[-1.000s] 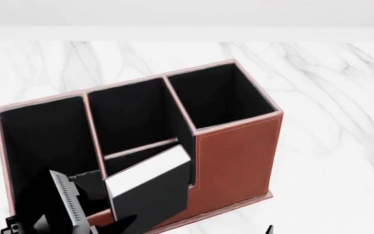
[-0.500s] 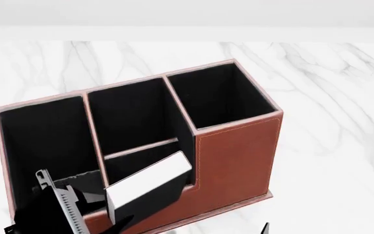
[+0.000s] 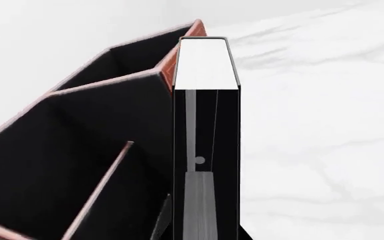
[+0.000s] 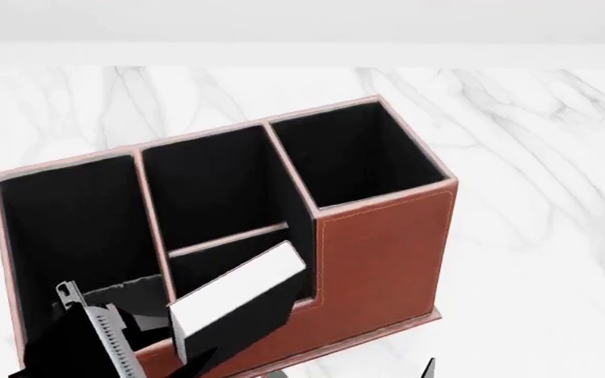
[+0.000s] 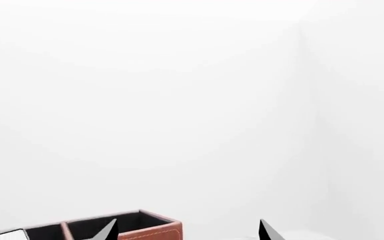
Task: Pick up the book and place it in the back compartment of the caddy.
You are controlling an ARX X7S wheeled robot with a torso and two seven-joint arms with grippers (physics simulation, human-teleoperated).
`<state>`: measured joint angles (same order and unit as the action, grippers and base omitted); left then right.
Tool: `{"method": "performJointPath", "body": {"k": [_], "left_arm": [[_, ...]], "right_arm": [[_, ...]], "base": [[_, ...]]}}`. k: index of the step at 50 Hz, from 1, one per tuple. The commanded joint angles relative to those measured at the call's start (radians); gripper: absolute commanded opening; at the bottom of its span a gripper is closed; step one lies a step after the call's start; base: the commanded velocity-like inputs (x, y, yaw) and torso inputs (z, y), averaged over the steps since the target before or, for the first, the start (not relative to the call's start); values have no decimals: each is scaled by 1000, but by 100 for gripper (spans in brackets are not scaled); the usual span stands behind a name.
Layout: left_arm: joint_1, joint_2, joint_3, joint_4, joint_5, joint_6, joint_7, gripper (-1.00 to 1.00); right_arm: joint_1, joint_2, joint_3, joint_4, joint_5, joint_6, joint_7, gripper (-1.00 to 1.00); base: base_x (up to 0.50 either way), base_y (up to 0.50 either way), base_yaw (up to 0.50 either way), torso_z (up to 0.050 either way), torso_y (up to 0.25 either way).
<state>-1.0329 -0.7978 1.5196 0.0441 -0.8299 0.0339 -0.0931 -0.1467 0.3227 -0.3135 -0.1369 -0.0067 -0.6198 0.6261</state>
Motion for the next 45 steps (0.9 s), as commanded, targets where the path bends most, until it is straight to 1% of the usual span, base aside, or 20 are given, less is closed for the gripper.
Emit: {"method": "performJointPath", "body": {"k": [1, 2, 3, 4, 5, 6, 7, 9, 10, 14, 16, 18, 21, 27, 30, 32, 33, 35, 36, 45], "left_arm": [[49, 9, -78, -5, -124, 24, -85, -100], [49, 20, -84, -16, -145, -5, -136, -100], [52, 22, -88, -21, -151, 4, -129, -100], [47, 21, -73, -15, -119, 15, -83, -100], [40, 30, -77, -27, -131, -13, -122, -100], [38, 27, -67, -23, -95, 14, -78, -100], [35, 26, -66, -18, -89, 0, -106, -100], [27, 24, -56, -6, -69, -7, -95, -100], [24, 31, -57, -14, -81, -30, -116, -100], [22, 28, -47, -10, -57, -9, -71, -100], [14, 29, -41, -2, -46, -28, -83, -100], [5, 26, -25, 14, -8, -25, -61, -100], [-2, 27, -16, 23, 17, -34, -63, -100], [-25, 29, 7, 34, 61, -47, -24, -100], [-33, 27, 21, 37, 98, -28, 16, -100], [-38, 30, 20, 29, 92, -36, 20, -100], [-36, 26, 23, 30, 99, -14, 48, -100], [-43, 31, 22, 29, 93, -44, 25, -100], [-39, 25, 22, 28, 98, -12, 58, -100], [-64, 17, 28, 11, 123, -19, 90, -100]], "right_arm": [[0, 3, -5, 6, -1, -12, 1, 100], [1, 4, -6, 7, 0, -13, 1, 100], [1, 4, -6, 7, 0, -14, 1, 100], [1, 4, -7, 7, 0, -14, 0, 100], [2, 5, -8, 7, 0, -12, -1, 100], [3, 5, -9, 8, 1, -12, -1, 100], [3, 5, -9, 9, 1, -12, -1, 100], [3, 6, -10, 9, 1, -15, 0, 100], [3, 6, -10, 9, 1, -14, 0, 100], [2, 7, -11, 10, 1, -17, 1, 100], [2, 7, -11, 11, 0, -18, 2, 100], [4, 7, -13, 14, 1, -18, 2, 100], [6, 7, -13, 15, 2, -19, 2, 100], [9, 9, -15, 17, 5, -18, 2, 100], [12, 8, -16, 21, 3, -17, 3, 100], [13, 8, -16, 23, 5, -17, 3, 100], [13, 9, -17, 23, 6, -18, 3, 100], [12, 9, -17, 23, 5, -17, 4, 100], [12, 9, -17, 22, 5, -16, 4, 100], [19, 9, -21, 31, 6, -15, 4, 100]], "base": [[0, 0, 0, 0, 0], [0, 0, 0, 0, 0], [0, 0, 0, 0, 0], [0, 0, 0, 0, 0], [0, 0, 0, 0, 0], [0, 0, 0, 0, 0], [0, 0, 0, 0, 11], [0, 0, 0, 0, 0], [0, 0, 0, 0, 0], [0, 0, 0, 0, 2], [0, 0, 0, 0, 0], [0, 0, 0, 0, 0], [0, 0, 0, 0, 0], [0, 0, 0, 0, 2], [0, 0, 0, 0, 3], [0, 0, 0, 0, 0], [0, 0, 0, 0, 0], [0, 0, 0, 0, 0], [0, 0, 0, 0, 0], [0, 0, 0, 0, 1]]}}
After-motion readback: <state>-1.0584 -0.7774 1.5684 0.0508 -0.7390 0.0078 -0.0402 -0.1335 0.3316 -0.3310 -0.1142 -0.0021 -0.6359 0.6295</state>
